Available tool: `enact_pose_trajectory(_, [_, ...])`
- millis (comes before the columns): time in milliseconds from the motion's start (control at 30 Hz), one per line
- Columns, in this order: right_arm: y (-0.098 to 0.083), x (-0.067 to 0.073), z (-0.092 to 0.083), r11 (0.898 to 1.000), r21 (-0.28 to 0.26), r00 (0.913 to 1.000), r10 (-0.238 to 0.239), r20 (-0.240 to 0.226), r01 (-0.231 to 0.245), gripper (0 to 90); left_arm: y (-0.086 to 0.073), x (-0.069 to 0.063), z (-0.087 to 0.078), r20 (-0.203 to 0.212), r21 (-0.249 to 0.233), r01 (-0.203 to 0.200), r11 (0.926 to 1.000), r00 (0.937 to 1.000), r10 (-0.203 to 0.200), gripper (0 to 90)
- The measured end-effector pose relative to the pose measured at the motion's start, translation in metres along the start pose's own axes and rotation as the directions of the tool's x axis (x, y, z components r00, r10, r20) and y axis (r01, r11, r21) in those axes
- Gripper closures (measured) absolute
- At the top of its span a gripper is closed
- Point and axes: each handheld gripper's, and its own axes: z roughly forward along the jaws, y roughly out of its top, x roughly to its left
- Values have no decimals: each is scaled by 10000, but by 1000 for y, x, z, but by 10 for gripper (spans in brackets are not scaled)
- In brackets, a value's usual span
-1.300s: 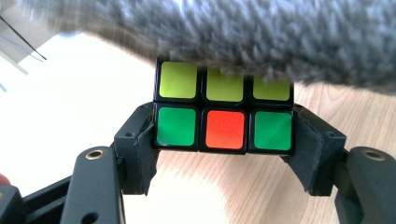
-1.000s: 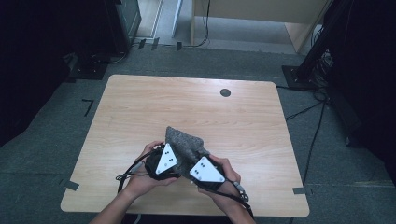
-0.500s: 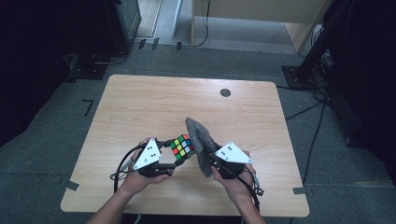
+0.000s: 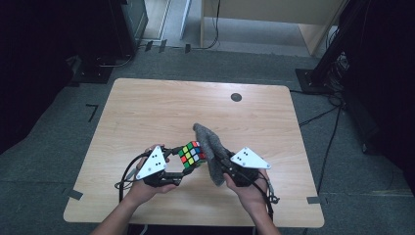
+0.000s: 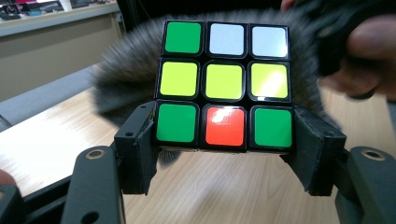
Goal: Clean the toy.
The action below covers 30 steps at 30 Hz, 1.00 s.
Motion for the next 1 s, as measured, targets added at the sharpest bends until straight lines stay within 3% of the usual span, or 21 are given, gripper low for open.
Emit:
enact_pose_trajectory(67, [1,-3,-4,9981,-365,9984,486,-300,-497,755,-2,0,2,-153,217,-107,9997,9998,110,343])
enact_pose_trajectory(100, [4,-1,-8,9964,-657,9974,493,-527,-527,755,-3,-1,4,-172,334,-170,9993,9997,176,343])
enact_pose_trajectory(167, [11,8,-14,9917,-1273,9950,77,-994,-204,755,-4,-4,6,-113,428,-226,9988,9997,231,343])
enact_pose_trajectory(233, [16,19,-16,9881,-1510,9896,-504,-1346,297,753,-2,-6,7,22,329,-261,9991,9997,260,343])
enact_pose_trajectory(300, [15,26,-12,9892,-1226,9875,-961,-1248,807,752,-1,-8,6,-45,358,-349,9987,9994,351,343])
enact_pose_trajectory(467, [-1,5,1,9998,-82,9986,-206,-495,202,755,1,-2,-1,170,-159,124,9998,9998,-122,343])
enact_pose_trajectory(567, [2,4,-5,9988,-497,9984,-83,-551,56,755,0,-1,0,24,-27,11,10000,10000,-10,343])
enact_pose_trajectory(667, [11,16,-14,9873,-1509,9952,-625,-757,505,755,-2,-3,3,48,134,-11,9999,10000,11,343])
enact_pose_trajectory(733, [12,22,-15,9824,-1668,9921,-980,-779,839,755,0,-5,3,175,44,-29,10000,9998,28,343])
enact_pose_trajectory(800, [7,22,-9,9878,-1287,9917,-992,-818,882,755,2,-7,2,123,73,-147,9999,9998,146,343])
enact_pose_trajectory(867, [0,15,-2,9952,-836,9955,-568,-763,503,756,2,-4,0,233,-83,47,10000,9997,-45,343])
enact_pose_trajectory(933, [-5,8,4,9984,-144,9982,-544,-271,540,758,2,0,-3,373,-362,355,9987,9987,-341,343])
enact_pose_trajectory(1000, [-6,3,3,9996,-193,9995,-226,-214,222,759,2,2,-4,244,-262,284,9993,9993,-278,343])
